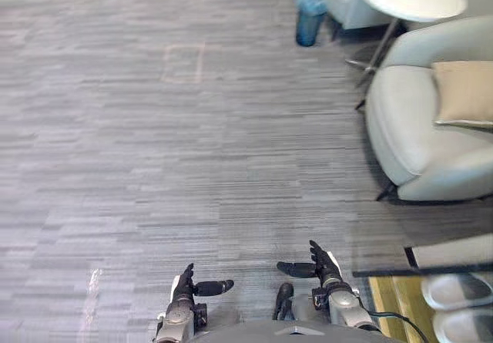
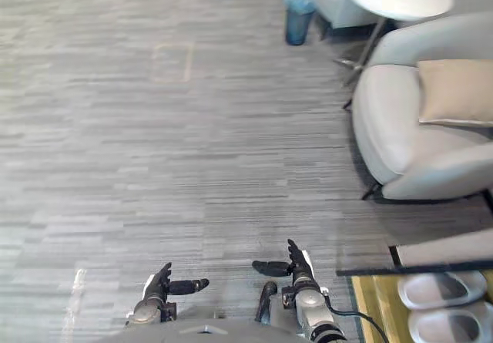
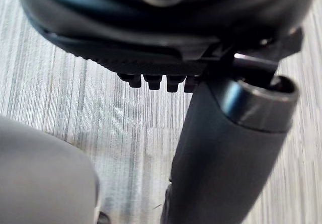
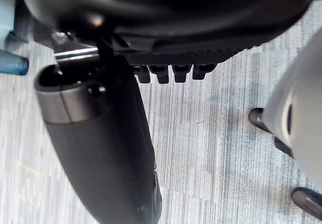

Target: Organize the slippers on the shoe rack

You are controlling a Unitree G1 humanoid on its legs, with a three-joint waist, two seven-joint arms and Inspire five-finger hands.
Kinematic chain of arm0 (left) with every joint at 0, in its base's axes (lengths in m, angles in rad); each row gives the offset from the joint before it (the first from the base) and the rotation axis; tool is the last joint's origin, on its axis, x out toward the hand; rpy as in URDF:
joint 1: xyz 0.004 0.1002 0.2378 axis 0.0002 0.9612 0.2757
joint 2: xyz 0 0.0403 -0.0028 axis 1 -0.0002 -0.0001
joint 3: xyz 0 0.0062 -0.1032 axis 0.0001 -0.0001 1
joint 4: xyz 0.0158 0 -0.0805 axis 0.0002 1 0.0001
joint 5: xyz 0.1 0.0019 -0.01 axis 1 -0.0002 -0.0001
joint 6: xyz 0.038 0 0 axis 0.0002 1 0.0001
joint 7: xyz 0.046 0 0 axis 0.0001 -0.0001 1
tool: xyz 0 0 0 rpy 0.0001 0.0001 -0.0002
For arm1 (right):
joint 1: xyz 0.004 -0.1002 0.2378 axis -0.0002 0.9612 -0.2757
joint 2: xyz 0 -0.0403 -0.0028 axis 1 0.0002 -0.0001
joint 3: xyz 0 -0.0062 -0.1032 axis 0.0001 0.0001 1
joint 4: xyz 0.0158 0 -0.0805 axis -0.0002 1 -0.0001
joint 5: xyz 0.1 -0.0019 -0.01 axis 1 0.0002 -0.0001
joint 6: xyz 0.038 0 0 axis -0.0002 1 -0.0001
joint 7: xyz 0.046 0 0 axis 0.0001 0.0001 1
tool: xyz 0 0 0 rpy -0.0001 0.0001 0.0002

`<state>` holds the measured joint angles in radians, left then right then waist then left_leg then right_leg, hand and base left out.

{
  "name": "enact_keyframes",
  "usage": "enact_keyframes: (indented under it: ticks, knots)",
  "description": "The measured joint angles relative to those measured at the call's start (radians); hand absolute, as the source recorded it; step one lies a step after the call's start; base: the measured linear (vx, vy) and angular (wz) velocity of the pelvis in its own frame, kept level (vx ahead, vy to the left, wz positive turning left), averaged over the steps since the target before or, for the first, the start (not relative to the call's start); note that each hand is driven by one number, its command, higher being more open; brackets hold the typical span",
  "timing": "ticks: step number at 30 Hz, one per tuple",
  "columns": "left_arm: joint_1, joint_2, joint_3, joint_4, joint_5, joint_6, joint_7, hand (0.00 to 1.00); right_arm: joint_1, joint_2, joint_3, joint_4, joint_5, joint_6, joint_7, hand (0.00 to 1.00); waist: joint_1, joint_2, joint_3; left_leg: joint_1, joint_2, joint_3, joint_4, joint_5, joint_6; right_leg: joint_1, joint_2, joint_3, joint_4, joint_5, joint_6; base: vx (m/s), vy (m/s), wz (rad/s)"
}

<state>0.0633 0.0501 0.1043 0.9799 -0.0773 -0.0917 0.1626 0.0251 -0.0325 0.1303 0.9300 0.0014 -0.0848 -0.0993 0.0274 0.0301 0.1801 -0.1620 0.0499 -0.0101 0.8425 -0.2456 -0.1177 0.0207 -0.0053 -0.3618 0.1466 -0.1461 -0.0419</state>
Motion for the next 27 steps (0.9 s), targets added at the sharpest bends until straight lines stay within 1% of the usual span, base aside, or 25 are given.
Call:
enact_keyframes:
  ticks: [1,2,3,4,5,6,7,8,9,10,12,13,14,15,16,17,18,19,20,22,23,24,25,26,27]
  knots:
    - [-0.003,0.001,-0.001,-0.018,0.0,-0.004,0.002,1.0,0.005,0.007,0.011,0.001,0.0,0.002,0.001,1.0,0.017,-0.01,0.012,-0.025,0.053,0.083,0.065,-0.022,0.033,0.063,0.012,0.002,-0.027,-0.006,-0.008,0.37,-0.087,-0.19]
    - [-0.006,0.002,-0.001,-0.025,0.001,-0.008,-0.001,1.0,0.003,0.012,0.012,0.0,0.0,0.001,0.002,1.0,0.022,-0.025,0.019,-0.053,0.074,0.121,0.064,-0.036,0.051,0.094,0.012,0.003,-0.043,-0.007,-0.008,0.44,-0.068,-0.16]
    - [-0.013,0.01,-0.008,-0.039,0.01,-0.016,-0.006,1.0,-0.011,0.016,0.011,0.0,0.0,0.002,0.001,1.0,0.02,-0.034,0.028,-0.104,0.092,0.157,0.016,-0.06,0.057,0.125,0.006,0.005,-0.06,-0.007,-0.008,0.43,-0.02,-0.1]
    - [-0.024,0.015,-0.011,-0.046,0.01,-0.017,-0.007,1.0,-0.021,0.015,0.009,-0.001,0.0,0.002,0.0,1.0,0.021,-0.046,0.036,-0.144,0.092,0.173,-0.069,-0.063,0.059,0.148,-0.004,0.003,-0.07,-0.011,0.003,0.52,0.024,-0.06]
    - [-0.037,0.022,-0.012,-0.05,0.01,-0.016,-0.007,1.0,-0.026,0.013,0.008,-0.001,0.0,0.002,-0.005,1.0,0.021,-0.055,0.044,-0.174,0.084,0.183,-0.17,-0.053,0.069,0.167,-0.016,-0.007,-0.07,-0.021,0.023,0.55,0.073,0.05]
    - [-0.042,0.026,-0.014,-0.05,0.011,-0.015,-0.004,1.0,-0.025,0.013,0.008,-0.001,-0.001,0.003,-0.01,1.0,0.02,-0.06,0.048,-0.183,0.076,0.202,-0.284,0.001,0.098,0.189,-0.021,-0.023,-0.068,-0.035,0.055,0.47,0.087,0.2]
    - [-0.041,0.029,-0.023,-0.052,0.011,-0.015,0.0,1.0,-0.018,0.009,0.007,-0.003,-0.001,0.003,-0.014,1.0,0.019,-0.058,0.046,-0.187,0.068,0.212,-0.387,0.088,0.128,0.208,-0.019,-0.038,-0.065,-0.05,0.079,0.48,0.088,0.49]
    - [-0.046,0.047,-0.051,-0.056,0.013,-0.017,-0.001,1.0,-0.01,0.013,0.003,0.003,-0.001,0.013,-0.019,1.0,0.025,-0.095,0.038,-0.187,0.026,0.211,-0.419,0.164,0.155,0.226,-0.046,-0.063,-0.05,-0.078,0.113,0.52,0.081,0.59]
    - [-0.047,0.058,-0.058,-0.061,0.015,-0.019,0.001,1.0,-0.011,0.019,0.003,0.004,-0.002,0.014,-0.02,1.0,0.025,-0.114,0.03,-0.18,0.006,0.2,-0.444,0.162,0.158,0.215,-0.063,-0.074,-0.03,-0.072,0.118,0.54,0.079,0.78]
    - [-0.048,0.069,-0.071,-0.06,0.022,-0.017,0.003,1.0,-0.02,0.027,-0.003,0.005,-0.002,0.015,-0.02,1.0,0.025,-0.124,0.029,-0.171,-0.014,0.187,-0.46,0.153,0.171,0.209,-0.077,-0.072,0.005,-0.037,0.143,0.54,0.098,0.59]
    - [-0.043,0.071,-0.07,-0.053,0.019,-0.007,0.004,1.0,-0.033,0.036,-0.01,0.006,-0.007,0.02,-0.018,1.0,0.025,-0.122,0.03,-0.133,-0.022,0.189,-0.457,0.127,0.19,0.206,-0.093,-0.064,0.1,0.015,0.159,0.56,0.137,0.55]
    - [-0.033,0.073,-0.069,-0.053,0.021,-0.008,0.004,1.0,-0.038,0.046,-0.011,0.006,-0.011,0.019,-0.017,1.0,0.027,-0.117,0.032,-0.074,-0.022,0.186,-0.467,0.097,0.194,0.182,-0.112,-0.047,0.247,0.061,0.155,0.51,0.133,0.49]
    - [-0.029,0.073,-0.071,-0.05,0.022,-0.008,0.004,1.0,-0.04,0.05,-0.01,0.006,-0.014,0.019,-0.016,1.0,0.025,-0.114,0.034,-0.043,-0.023,0.179,-0.478,0.084,0.192,0.162,-0.127,-0.04,0.336,0.101,0.14,0.5,0.112,0.49]
    - [-0.028,0.068,-0.075,-0.039,0.022,-0.007,0.003,1.0,-0.042,0.05,-0.009,0.005,-0.022,0.017,-0.013,1.0,0.022,-0.102,0.041,0.021,-0.021,0.158,-0.51,0.065,0.196,0.112,-0.158,-0.036,0.512,0.184,0.102,0.47,0.061,0.44]
    - [-0.03,0.065,-0.085,-0.024,0.029,-0.006,0.003,1.0,-0.045,0.049,-0.008,0.003,-0.023,0.012,-0.01,1.0,0.018,-0.093,0.047,0.09,-0.022,0.142,-0.551,0.043,0.19,0.027,-0.173,0.0,0.711,0.083,0.046,0.52,0.01,0.51]
    - [-0.031,0.066,-0.087,-0.008,0.033,-0.003,0.003,1.0,-0.047,0.048,-0.001,0.002,-0.023,0.011,-0.006,1.0,0.01,-0.089,0.052,0.146,-0.02,0.125,-0.585,0.04,0.188,-0.041,-0.154,0.035,0.795,0.009,0.051,0.41,-0.037,0.49]
    - [-0.029,0.063,-0.088,0.001,0.041,-0.002,0.003,1.0,-0.045,0.044,0.007,0.001,-0.024,0.011,-0.005,1.0,-0.002,-0.077,0.058,0.194,-0.011,0.107,-0.615,0.038,0.184,-0.081,-0.133,0.039,0.798,-0.037,0.044,0.32,-0.063,0.48]
    - [-0.028,0.06,-0.089,0.007,0.049,0.0,0.003,1.0,-0.042,0.041,0.011,-0.003,-0.029,0.011,-0.003,1.0,-0.01,-0.067,0.064,0.228,-0.001,0.095,-0.635,0.036,0.181,-0.115,-0.119,0.033,0.775,-0.067,0.036,0.4,-0.109,0.53]
    - [-0.028,0.055,-0.089,0.008,0.053,0.002,0.003,1.0,-0.044,0.038,0.015,-0.004,-0.04,0.01,0.001,1.0,-0.022,-0.057,0.07,0.274,0.017,0.078,-0.661,0.033,0.175,-0.186,-0.099,0.027,0.671,-0.106,0.034,0.39,-0.117,0.49]
    - [-0.029,0.053,-0.088,0.008,0.054,0.002,0.003,1.0,-0.049,0.034,0.021,-0.024,-0.04,0.009,0.003,1.0,-0.032,-0.056,0.071,0.287,0.033,0.06,-0.669,0.019,0.156,-0.251,-0.094,0.03,0.513,-0.101,0.047,0.43,-0.166,0.44]
    - [-0.03,0.052,-0.088,0.008,0.06,0.003,0.002,1.0,-0.053,0.033,0.021,-0.031,-0.04,0.002,0.002,1.0,-0.038,-0.056,0.071,0.296,0.048,0.04,-0.669,-0.009,0.122,-0.287,-0.088,0.053,0.354,-0.072,0.078,0.4,-0.198,0.57]
    - [-0.027,0.052,-0.088,0.012,0.071,0.004,0.0,1.0,-0.051,0.034,0.026,-0.029,-0.04,-0.001,0.003,1.0,-0.037,-0.07,0.073,0.324,0.059,0.02,-0.668,-0.046,0.09,-0.288,-0.085,0.093,0.183,0.095,0.097,0.34,-0.194,0.58]
    - [-0.027,0.052,-0.08,0.017,0.068,0.006,0.0,1.0,-0.048,0.032,0.027,-0.026,-0.04,0.0,0.002,1.0,-0.037,-0.075,0.069,0.332,0.062,0.01,-0.67,-0.055,0.079,-0.269,-0.074,0.089,0.167,0.126,0.067,0.45,-0.282,0.37]
    - [-0.037,0.04,-0.082,0.034,0.079,0.005,-0.003,1.0,-0.057,0.028,0.025,-0.018,-0.04,0.003,0.002,1.0,-0.025,-0.05,0.07,0.342,0.09,-0.002,-0.674,-0.05,0.089,-0.258,-0.046,0.08,0.182,0.088,0.05,0.54,-0.337,0.11]
    - [-0.038,0.039,-0.084,0.034,0.086,0.004,-0.008,1.0,-0.06,0.027,0.021,-0.018,-0.04,0.003,0.002,1.0,-0.025,-0.049,0.07,0.342,0.09,-0.002,-0.672,-0.045,0.094,-0.268,-0.046,0.083,0.205,0.065,0.048,0.63,-0.385,0.03]
